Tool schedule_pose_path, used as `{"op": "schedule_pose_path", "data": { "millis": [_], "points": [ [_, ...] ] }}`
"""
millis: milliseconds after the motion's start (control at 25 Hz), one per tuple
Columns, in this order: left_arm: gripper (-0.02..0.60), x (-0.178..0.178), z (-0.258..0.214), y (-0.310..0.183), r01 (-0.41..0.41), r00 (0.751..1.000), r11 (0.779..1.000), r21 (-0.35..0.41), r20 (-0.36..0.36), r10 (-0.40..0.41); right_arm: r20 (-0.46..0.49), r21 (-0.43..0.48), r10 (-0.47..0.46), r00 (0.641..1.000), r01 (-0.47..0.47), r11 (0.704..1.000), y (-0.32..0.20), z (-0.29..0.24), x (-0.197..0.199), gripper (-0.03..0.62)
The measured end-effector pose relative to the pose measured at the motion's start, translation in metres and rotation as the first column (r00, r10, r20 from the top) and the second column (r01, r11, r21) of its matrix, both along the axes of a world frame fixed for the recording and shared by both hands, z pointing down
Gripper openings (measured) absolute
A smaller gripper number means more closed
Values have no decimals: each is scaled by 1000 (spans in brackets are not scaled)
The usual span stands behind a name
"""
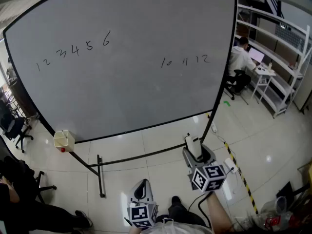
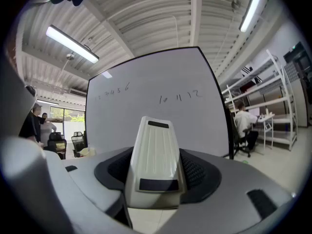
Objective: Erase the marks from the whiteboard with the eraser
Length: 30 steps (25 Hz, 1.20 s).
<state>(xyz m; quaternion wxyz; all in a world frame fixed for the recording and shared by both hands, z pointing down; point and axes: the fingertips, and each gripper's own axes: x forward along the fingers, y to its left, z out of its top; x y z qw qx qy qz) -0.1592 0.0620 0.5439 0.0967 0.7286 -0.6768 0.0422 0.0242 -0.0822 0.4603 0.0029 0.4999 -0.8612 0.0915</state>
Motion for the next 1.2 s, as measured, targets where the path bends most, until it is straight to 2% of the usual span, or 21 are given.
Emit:
{"op": "schedule_pose_path", "data": {
  "millis": [80, 240, 400, 520, 640, 760, 840, 880, 960, 1040, 1120, 1200],
  "points": [
    [3, -4, -2, -16, 25, 1000, 1000, 8, 4, -26, -55, 101, 7, 998, -2, 995, -55, -46, -7, 298],
    [3, -15, -3, -52, 97, 995, 995, 22, 0, -97, -114, 263, 23, 993, 8, 965, -159, -129, -29, 298],
    [3, -19, -1, -100, 191, 982, 982, 12, -10, -191, -185, 335, 67, 980, -1, 942, -241, -185, -52, 296],
    [3, -10, -11, -141, 244, 970, 969, 25, -26, -244, -241, 322, 88, 967, -6, 947, -285, -195, -69, 296],
    [3, 6, -21, -170, 271, 963, 961, 50, -21, -270, -296, 342, 96, 950, 11, 940, -301, -181, -95, 296],
    [3, 19, -21, -189, 266, 964, 963, 42, 7, -267, -419, 434, 145, 896, 58, 899, -296, -166, -122, 295],
    [3, 19, -20, -197, 274, 961, 961, 33, 19, -274, -460, 481, 193, 867, 61, 875, -297, -161, -121, 294],
    [3, 17, -21, -200, 280, 959, 959, 36, 23, -281, -432, 482, 202, 879, 35, 875, -301, -161, -111, 293],
    [3, 11, -22, -206, 290, 956, 956, 41, 32, -291, -299, 442, 196, 934, -47, 896, -311, -172, -85, 293],
    [3, 1, -22, -213, 299, 953, 954, 32, 36, -300, -230, 415, 190, 955, -81, 906, -313, -181, -82, 291],
    [3, -6, -20, -219, 307, 952, 952, 17, 10, -307, -323, 453, 187, 928, -22, 891, -301, -176, -113, 291],
    [3, -10, -20, -225, 300, 954, 954, 15, -19, -299, -456, 507, 220, 862, 49, 860, -291, -165, -140, 291]
  ]
}}
